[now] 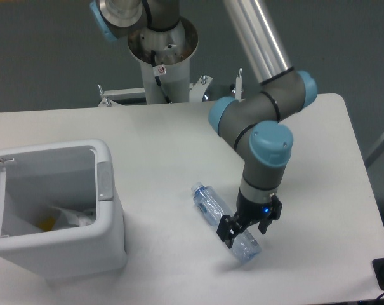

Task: Place the trash in the trash can
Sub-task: 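Move the gripper over the clear plastic bottle and lower it, then close the gripper around the bottle's bottom end, then lift the bottle and carry it over the white bin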

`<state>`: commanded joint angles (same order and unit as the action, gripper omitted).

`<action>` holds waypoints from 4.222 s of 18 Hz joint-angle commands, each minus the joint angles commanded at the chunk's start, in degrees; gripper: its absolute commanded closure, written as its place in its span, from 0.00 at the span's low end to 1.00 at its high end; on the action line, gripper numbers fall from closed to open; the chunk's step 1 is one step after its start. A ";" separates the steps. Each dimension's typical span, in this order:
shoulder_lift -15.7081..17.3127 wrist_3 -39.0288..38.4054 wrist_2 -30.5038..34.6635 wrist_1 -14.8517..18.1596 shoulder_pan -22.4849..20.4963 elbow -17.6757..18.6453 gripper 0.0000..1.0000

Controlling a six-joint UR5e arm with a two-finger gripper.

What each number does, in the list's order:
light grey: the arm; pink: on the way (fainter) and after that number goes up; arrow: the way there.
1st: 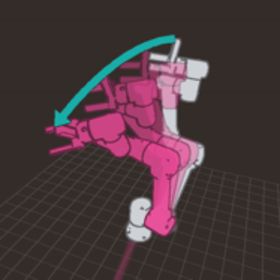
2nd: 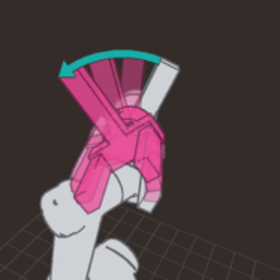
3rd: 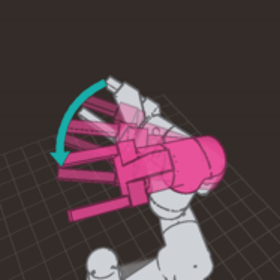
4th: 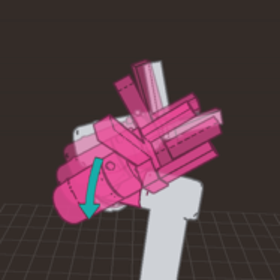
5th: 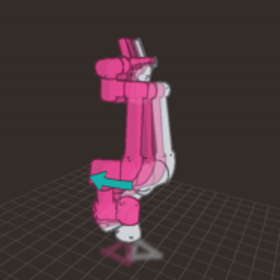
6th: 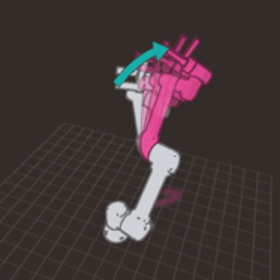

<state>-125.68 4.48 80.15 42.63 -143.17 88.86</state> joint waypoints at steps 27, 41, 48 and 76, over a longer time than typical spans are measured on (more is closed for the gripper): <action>-2.64 0.53 3.97 0.00 0.88 -0.44 0.27; -2.03 0.53 4.05 0.00 0.88 -0.35 0.33; -1.94 0.53 4.05 -0.09 0.88 -0.53 0.40; 16.87 -3.25 -20.99 -3.96 3.86 -16.96 0.41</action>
<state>-108.81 1.23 59.15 38.67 -139.31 71.90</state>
